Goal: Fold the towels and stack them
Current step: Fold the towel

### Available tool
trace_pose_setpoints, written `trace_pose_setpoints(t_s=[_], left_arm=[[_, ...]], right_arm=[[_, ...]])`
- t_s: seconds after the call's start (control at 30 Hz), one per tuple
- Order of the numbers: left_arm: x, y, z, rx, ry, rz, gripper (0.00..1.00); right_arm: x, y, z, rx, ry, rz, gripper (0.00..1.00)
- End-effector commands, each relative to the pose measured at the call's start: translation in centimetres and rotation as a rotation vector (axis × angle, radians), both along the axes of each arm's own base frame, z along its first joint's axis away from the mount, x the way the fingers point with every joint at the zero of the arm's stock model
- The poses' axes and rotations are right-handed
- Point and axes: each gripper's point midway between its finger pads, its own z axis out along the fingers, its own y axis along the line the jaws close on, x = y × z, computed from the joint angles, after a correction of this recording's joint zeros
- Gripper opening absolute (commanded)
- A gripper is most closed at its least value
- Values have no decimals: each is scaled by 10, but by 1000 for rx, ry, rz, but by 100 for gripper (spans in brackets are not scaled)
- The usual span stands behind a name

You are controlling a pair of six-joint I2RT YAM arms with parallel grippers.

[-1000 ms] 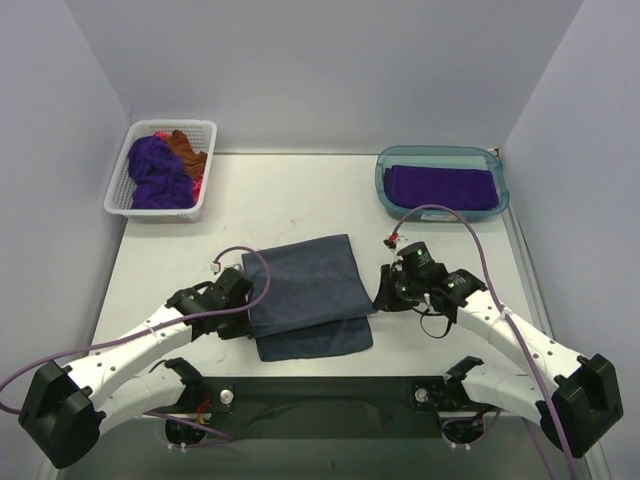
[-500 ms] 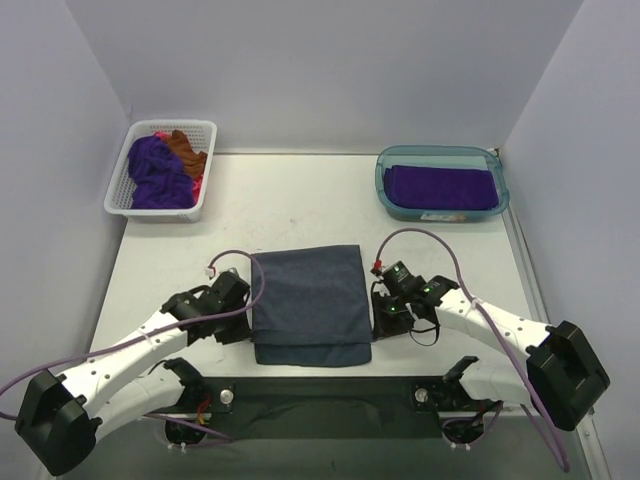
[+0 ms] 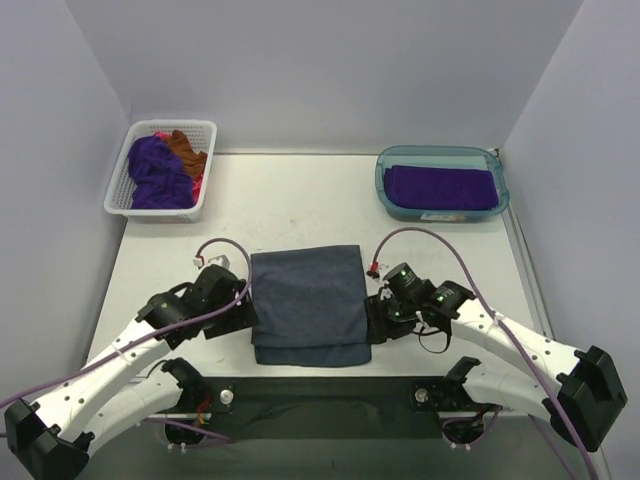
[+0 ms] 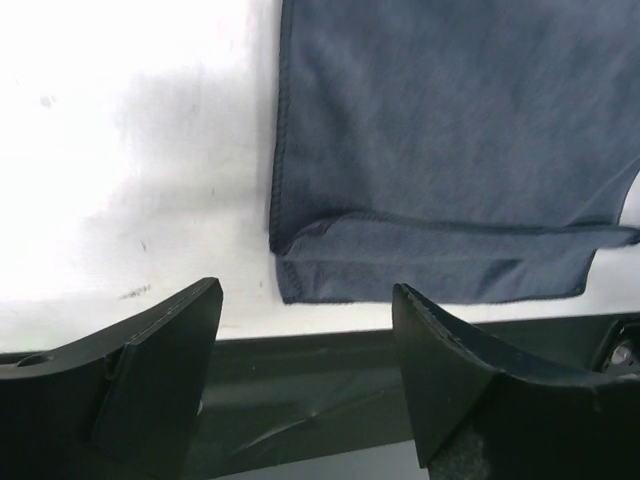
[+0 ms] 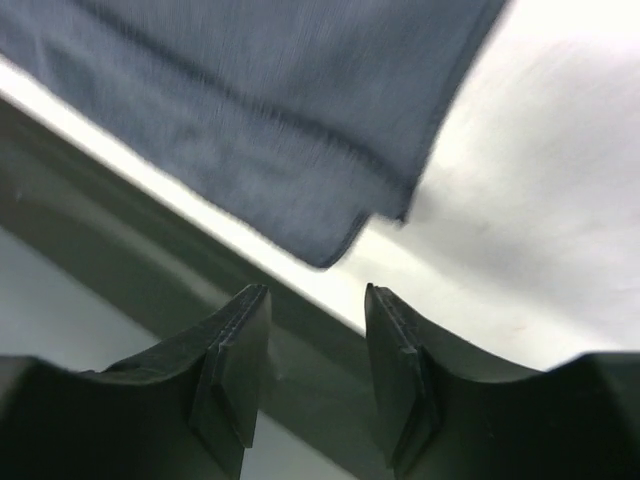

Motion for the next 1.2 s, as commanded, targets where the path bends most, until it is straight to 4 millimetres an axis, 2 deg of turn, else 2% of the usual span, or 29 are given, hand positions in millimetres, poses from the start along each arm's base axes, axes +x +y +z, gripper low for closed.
trace_pose_setpoints(t_s=[0.0,0.17,0.2,0.23,0.27,0.3,0.33,0.37,0.4,0.43,0.47,0.5,0.53,0.63,0.77,0.8,0.83,0.87,0.9,0.93,1.0,1.07,1.1,1.17], left_arm=[[39,-1,28,70,-124,-1,78],[104,-24,39,97,-161,-20,70],[118,-21,27,122,-125,-13,67],[135,-28,34,99,-154,-9,66],[145,-29,33,106,-151,-6,65],[154,-28,18,138,-117,-14,64],[167,-28,17,141,-126,-4,64],[180,-31,20,147,-140,-10,64],[188,-32,17,151,-137,-10,63],[197,-34,0,162,-99,-12,62],[209,-38,2,155,-106,-19,61],[214,-39,-14,170,-65,-21,61],[220,-40,-19,172,-58,-20,59],[241,-45,-36,182,-39,-16,57],[271,-39,-61,187,3,14,57],[282,-40,-71,184,18,18,57],[287,-41,-75,169,29,21,57],[294,-40,-77,162,32,28,57],[299,-35,-89,163,56,43,57],[311,-38,-83,148,36,49,57],[319,-35,-90,140,47,64,59],[331,-38,-84,116,27,69,62],[335,-39,-82,110,19,69,67],[342,-39,-69,78,-2,64,72]], right_arm=[[50,-9,23,-76,-190,-32,40],[116,4,39,-61,-246,-107,32],[131,7,41,-51,-269,-127,30],[142,10,34,-72,-258,-129,30],[151,13,33,-75,-263,-137,29],[168,22,42,-54,-297,-143,29],[178,23,29,-77,-274,-156,29],[185,26,26,-80,-271,-164,29],[201,33,32,-61,-294,-177,29],[209,35,16,-78,-262,-187,29],[217,39,14,-71,-263,-199,29],[228,43,16,-63,-269,-208,28],[234,44,3,-72,-241,-212,28],[255,51,-12,-63,-216,-228,27],[285,49,-27,-58,-193,-257,27],[293,44,-31,-54,-184,-276,27],[296,41,-42,-64,-161,-285,27],[310,42,-37,-51,-180,-295,27],[318,37,-38,-50,-180,-311,27],[323,36,-45,-52,-171,-316,28],[344,33,-39,-33,-195,-339,28],[355,32,-44,-32,-198,-346,29],[369,33,-32,-16,-230,-351,29],[376,33,-21,1,-250,-339,31]])
